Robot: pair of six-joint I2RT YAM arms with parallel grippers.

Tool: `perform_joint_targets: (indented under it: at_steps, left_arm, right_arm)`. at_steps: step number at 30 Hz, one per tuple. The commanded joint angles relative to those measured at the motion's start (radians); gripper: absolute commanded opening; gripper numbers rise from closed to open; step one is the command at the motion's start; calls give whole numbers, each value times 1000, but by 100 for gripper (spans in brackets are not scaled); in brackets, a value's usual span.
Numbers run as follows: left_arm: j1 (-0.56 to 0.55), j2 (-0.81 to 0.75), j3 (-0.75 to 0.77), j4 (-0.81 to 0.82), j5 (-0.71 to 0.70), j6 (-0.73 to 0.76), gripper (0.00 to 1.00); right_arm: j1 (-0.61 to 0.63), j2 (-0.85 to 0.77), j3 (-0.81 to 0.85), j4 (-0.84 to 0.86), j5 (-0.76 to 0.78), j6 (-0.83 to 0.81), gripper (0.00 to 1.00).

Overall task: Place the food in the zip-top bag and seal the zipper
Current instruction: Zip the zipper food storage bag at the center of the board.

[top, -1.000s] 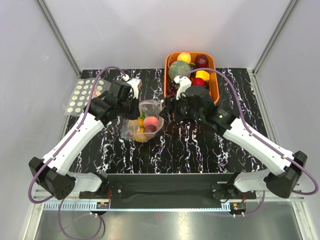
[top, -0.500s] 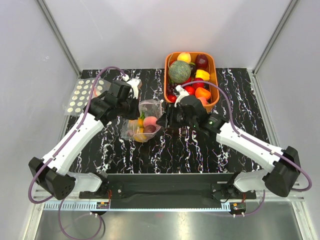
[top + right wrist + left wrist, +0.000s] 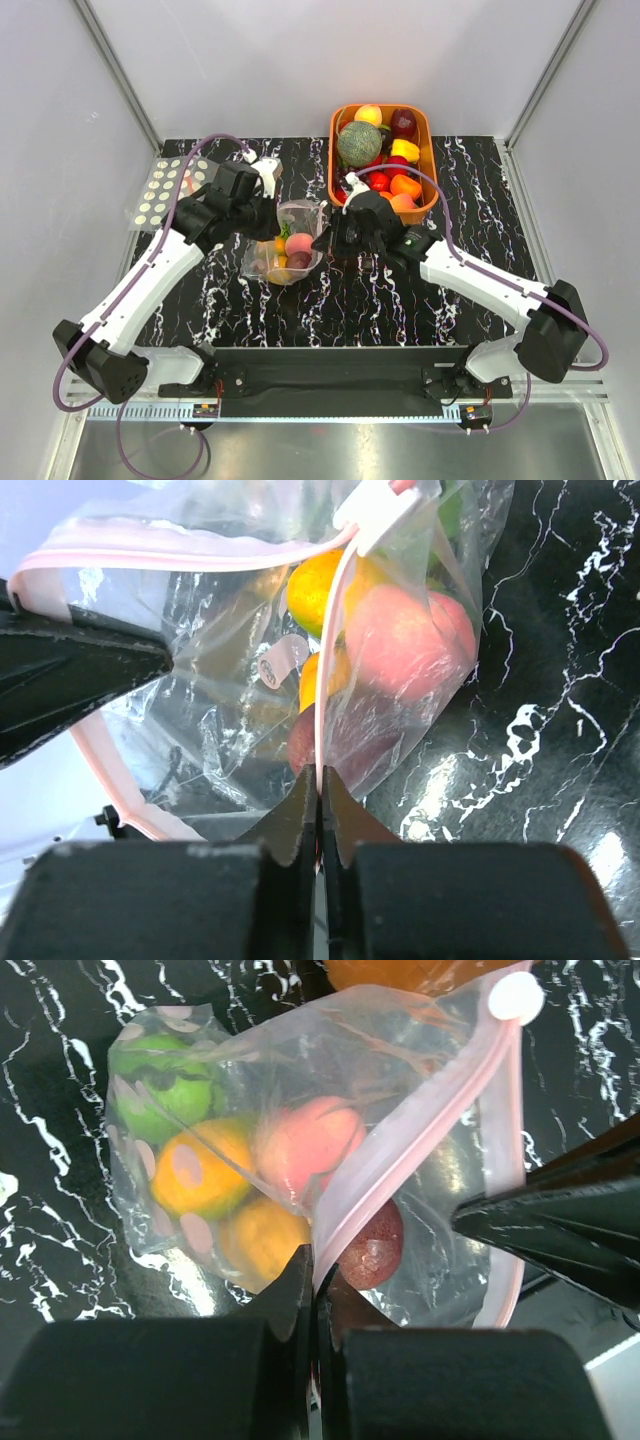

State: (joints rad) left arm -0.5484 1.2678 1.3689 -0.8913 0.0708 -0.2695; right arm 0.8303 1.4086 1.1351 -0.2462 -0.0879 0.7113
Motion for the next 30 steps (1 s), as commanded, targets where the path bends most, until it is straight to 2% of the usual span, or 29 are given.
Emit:
perform_joint_targets:
  at_steps: [1, 5, 9, 13, 14, 15, 18, 24, 27, 30]
  left_arm:
    - [-18, -44, 42, 34, 69, -8, 0]
    - [-74, -51, 81, 8, 127, -17, 3]
    - [-185, -24, 150, -67, 107, 3, 12]
    - [-235, -30, 147, -78, 101, 6, 45]
    - [-235, -39, 124, -60, 103, 7, 56]
    - [-235, -62, 108, -45, 104, 7, 72]
    - [-235, -90, 50, 2, 106, 6, 90]
    - [-239, -68, 7, 17, 56, 27, 93]
    - [-269, -59, 15, 34, 66, 50, 96]
    - [-315, -32, 51, 11, 3, 76, 97]
  right_arm:
    - [3, -22, 51, 25, 19, 2, 0]
    - [4, -46, 71, 19, 8, 7, 0]
    - [12, -100, 92, 10, 16, 16, 0]
    - [15, -132, 114, -39, 46, 17, 0]
    - [16, -135, 121, -53, 56, 17, 0]
    - [15, -134, 130, -71, 56, 17, 0]
    - [15, -134, 130, -79, 45, 33, 0]
    - [15, -129, 123, -67, 48, 40, 0]
    - [15, -117, 129, -68, 48, 46, 0]
    - [15, -103, 138, -68, 53, 63, 1]
